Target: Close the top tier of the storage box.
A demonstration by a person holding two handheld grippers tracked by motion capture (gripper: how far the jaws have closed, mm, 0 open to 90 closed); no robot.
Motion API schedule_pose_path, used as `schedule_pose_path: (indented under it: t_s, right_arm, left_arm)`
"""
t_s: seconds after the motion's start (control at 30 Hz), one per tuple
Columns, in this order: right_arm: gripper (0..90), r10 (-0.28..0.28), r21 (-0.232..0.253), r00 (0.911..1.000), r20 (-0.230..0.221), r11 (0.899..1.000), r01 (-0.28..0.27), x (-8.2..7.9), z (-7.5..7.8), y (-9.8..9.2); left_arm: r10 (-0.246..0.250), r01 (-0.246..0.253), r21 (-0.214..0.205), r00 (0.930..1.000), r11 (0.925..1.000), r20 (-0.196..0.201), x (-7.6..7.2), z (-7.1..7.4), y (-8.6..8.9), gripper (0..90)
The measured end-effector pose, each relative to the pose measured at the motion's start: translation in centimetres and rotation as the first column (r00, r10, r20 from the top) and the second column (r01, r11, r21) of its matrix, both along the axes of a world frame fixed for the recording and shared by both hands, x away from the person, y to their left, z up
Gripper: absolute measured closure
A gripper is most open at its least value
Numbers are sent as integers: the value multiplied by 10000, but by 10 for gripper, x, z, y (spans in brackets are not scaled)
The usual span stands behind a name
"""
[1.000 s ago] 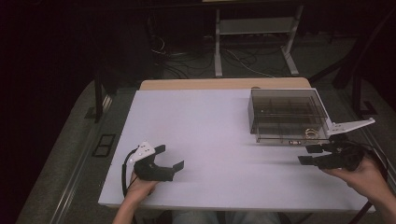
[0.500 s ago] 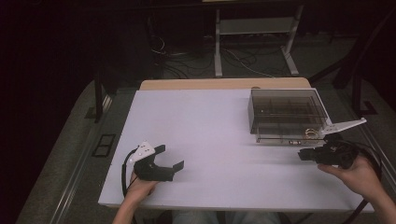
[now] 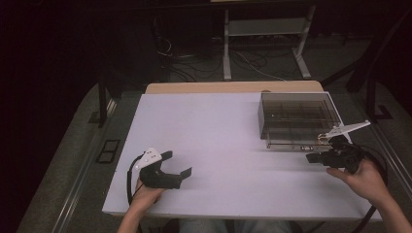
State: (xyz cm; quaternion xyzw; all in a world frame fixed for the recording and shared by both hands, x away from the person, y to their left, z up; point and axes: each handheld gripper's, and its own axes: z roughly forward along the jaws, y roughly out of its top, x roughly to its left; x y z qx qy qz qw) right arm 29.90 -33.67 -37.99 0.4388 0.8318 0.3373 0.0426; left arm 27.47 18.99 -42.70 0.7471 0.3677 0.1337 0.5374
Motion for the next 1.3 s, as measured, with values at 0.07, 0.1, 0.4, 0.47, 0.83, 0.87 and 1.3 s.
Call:
schedule_pose_path:
  t_s: [0.07, 0.1, 0.4, 0.47, 0.83, 0.87, 1.3]
  right_arm:
    - [889, 27, -7, 10000, -32, 10000, -27, 1, -2, 1]
    - [889, 4, -8, 10000, -26, 10000, -4, 1, -3, 1]
    - [889, -127, 139, 9999, -52, 9998, 128, 7, -8, 5]
    - [889, -129, 105, 9999, -77, 9999, 130, 9, -9, 5]
    - [889, -305, 74, 9994, -164, 9995, 306, 17, -13, 3]
    - [889, -304, 62, 9994, -185, 9995, 305, 17, -14, 3]
    - [889, -414, 68, 9991, -132, 9991, 415, 20, -15, 2]
  left_arm:
    - [-9, 9, 9, 10000, 10000, -1, 0, 0, 0, 0]
    - [-16, 16, 26, 10000, 10000, 1, 0, 0, 0, 0]
    - [-23, 23, 28, 10000, 10000, 9, 0, 0, -1, 0]
    - [-37, 37, 37, 10000, 10000, 14, 0, -1, -1, 0]
    - [-8, 8, 31, 10000, 10000, -2, 0, 0, 0, 0]
    - [-14, 14, 60, 10000, 10000, 1, 0, 0, 0, 0]
    - [-9, 9, 23, 10000, 10000, 2, 0, 0, 0, 0]
